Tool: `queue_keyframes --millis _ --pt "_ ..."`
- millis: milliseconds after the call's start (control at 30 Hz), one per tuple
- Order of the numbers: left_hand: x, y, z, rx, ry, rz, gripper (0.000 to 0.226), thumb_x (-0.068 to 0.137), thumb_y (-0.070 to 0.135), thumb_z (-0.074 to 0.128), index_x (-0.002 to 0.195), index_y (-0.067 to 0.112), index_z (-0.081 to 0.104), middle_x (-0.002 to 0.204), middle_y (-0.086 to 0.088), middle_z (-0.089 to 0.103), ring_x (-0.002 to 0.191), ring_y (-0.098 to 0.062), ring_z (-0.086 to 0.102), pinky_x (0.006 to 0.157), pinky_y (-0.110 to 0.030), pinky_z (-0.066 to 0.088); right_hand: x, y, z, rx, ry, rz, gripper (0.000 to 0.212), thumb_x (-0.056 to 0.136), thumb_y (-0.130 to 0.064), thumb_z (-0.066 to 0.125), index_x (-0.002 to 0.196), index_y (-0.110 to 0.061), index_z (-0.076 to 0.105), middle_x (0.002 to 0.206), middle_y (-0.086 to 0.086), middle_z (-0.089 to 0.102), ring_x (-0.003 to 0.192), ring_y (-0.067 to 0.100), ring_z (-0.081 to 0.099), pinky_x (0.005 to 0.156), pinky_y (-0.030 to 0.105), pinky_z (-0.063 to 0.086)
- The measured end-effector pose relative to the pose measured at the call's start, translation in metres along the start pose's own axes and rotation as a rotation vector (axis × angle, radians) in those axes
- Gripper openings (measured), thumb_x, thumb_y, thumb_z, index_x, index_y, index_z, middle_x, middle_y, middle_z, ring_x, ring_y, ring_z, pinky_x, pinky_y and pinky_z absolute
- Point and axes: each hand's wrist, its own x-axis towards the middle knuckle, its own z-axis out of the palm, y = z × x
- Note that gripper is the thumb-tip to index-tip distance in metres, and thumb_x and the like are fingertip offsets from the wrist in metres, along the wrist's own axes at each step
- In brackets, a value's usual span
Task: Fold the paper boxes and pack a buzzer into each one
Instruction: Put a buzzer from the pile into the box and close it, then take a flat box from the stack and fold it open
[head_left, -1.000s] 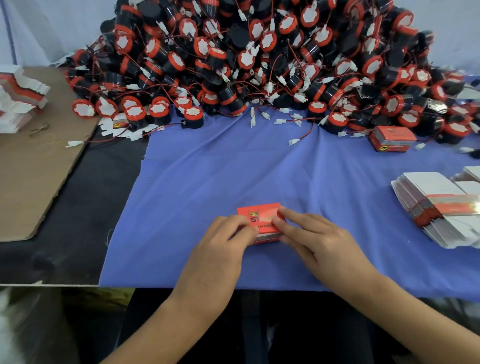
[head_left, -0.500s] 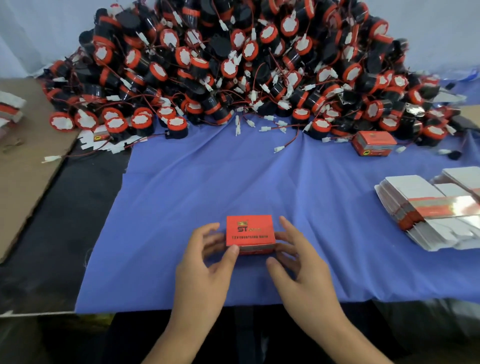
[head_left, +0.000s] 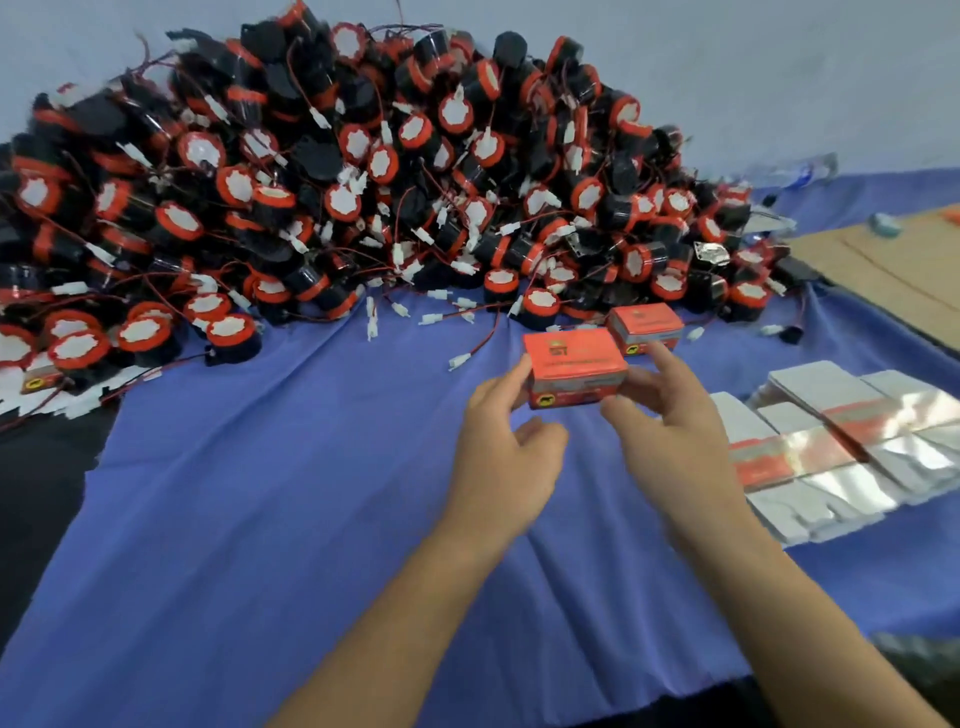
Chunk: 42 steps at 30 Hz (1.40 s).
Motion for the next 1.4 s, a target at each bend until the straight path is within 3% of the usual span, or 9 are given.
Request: queue_keyframes --millis 233,333,500,700,833,1000,1100,1267,1400 --pt "0.109 -0.01 0.077 -0.074 -0.235 -0.108 0.067 0.094 -0.007 0.047 0.139 0.043 0.055 0.112 0.037 0.06 0.074 0.028 0.054 0.069 -0.008 0.044 0.131 0.015 -0.037 -0.242 -0.011 0.159 0.038 0.087 -0.002 0.049 0.109 -0.023 0.072 0.104 0.005 0.076 0.098 0.032 0.069 0.091 0.054 0.057" --pt "0.143 -0.023 0.103 -0.058 -0.325 -0.155 0.07 0.096 -0.009 0.045 0.156 0.026 0.042 0.115 0.028 0.059 0.079 0.028 0.057 0.071 -0.007 0.049 0.168 0.03 -0.043 -0.275 0.007 0.221 0.042 0.088 0.001 0.043 0.11 -0.025 0.068 0.106 0.01 0.074 0.08 0.028 0.06 0.069 0.045 0.052" --pt "0.18 -0.038 0.129 -0.027 -0.384 -0.142 0.079 0.096 -0.009 0.046 0.16 0.034 0.028 0.123 0.009 0.062 0.125 -0.02 0.06 0.109 -0.046 0.05 0.2 0.051 -0.044 -0.382 0.028 0.21 0.043 0.09 0.0 0.047 0.128 -0.016 0.06 0.112 0.006 0.07 0.101 0.028 0.064 0.077 0.038 0.053" --pt "0.194 -0.042 0.128 -0.054 -0.439 -0.153 0.086 0.099 -0.01 0.048 0.164 0.037 0.015 0.136 0.01 0.06 0.124 -0.009 0.057 0.108 -0.033 0.048 0.207 0.056 -0.047 -0.403 -0.021 0.179 0.055 0.092 0.002 0.049 0.142 -0.02 0.048 0.116 0.001 0.067 0.094 0.023 0.061 0.063 0.028 0.046" --pt "0.169 -0.019 0.12 -0.053 -0.348 -0.082 0.086 0.1 -0.009 0.049 0.164 0.035 0.012 0.14 0.021 0.051 0.112 0.011 0.051 0.099 -0.02 0.046 0.189 0.045 -0.079 -0.534 0.034 0.152 0.087 0.097 0.002 0.05 0.165 -0.025 0.004 0.092 0.003 0.056 0.077 0.024 0.054 0.063 0.035 0.044" --pt "0.07 0.001 0.116 0.063 -0.118 -0.045 0.022 0.092 0.021 0.07 0.111 0.032 0.066 0.1 0.019 0.067 0.084 0.009 0.063 0.072 -0.009 0.048 0.094 0.02 -0.137 -0.604 0.145 0.07 0.045 0.091 -0.001 0.056 0.122 -0.032 0.067 0.105 -0.013 0.07 0.093 0.005 0.065 0.072 0.026 0.049" --pt "0.016 -0.001 0.127 0.083 -0.156 -0.118 0.022 0.088 0.034 0.078 0.09 0.027 0.057 0.085 0.012 0.067 0.078 0.004 0.063 0.063 -0.007 0.044 0.026 0.017 -0.143 -0.732 0.035 0.098 0.025 0.09 -0.02 0.069 0.107 -0.038 0.071 0.096 -0.022 0.065 0.079 -0.003 0.057 0.06 0.016 0.036" --pt "-0.015 -0.008 0.143 0.145 -0.179 -0.257 0.031 0.086 0.041 0.081 0.088 0.025 0.054 0.081 0.009 0.066 0.077 0.009 0.062 0.059 -0.006 0.044 -0.025 0.042 -0.13 -0.864 -0.024 0.16 0.039 0.09 -0.021 0.073 0.128 -0.012 0.07 0.127 0.01 0.065 0.119 0.027 0.056 0.1 0.031 0.038" --pt "-0.024 -0.009 0.156 0.134 -0.209 -0.303 0.023 0.086 0.037 0.082 0.09 0.024 0.064 0.08 0.006 0.075 0.074 -0.005 0.071 0.069 -0.019 0.057 -0.042 0.053 -0.127 -0.88 0.09 0.125 0.034 0.095 -0.022 0.067 0.128 -0.013 0.07 0.128 0.01 0.062 0.118 0.028 0.049 0.095 0.024 0.028"
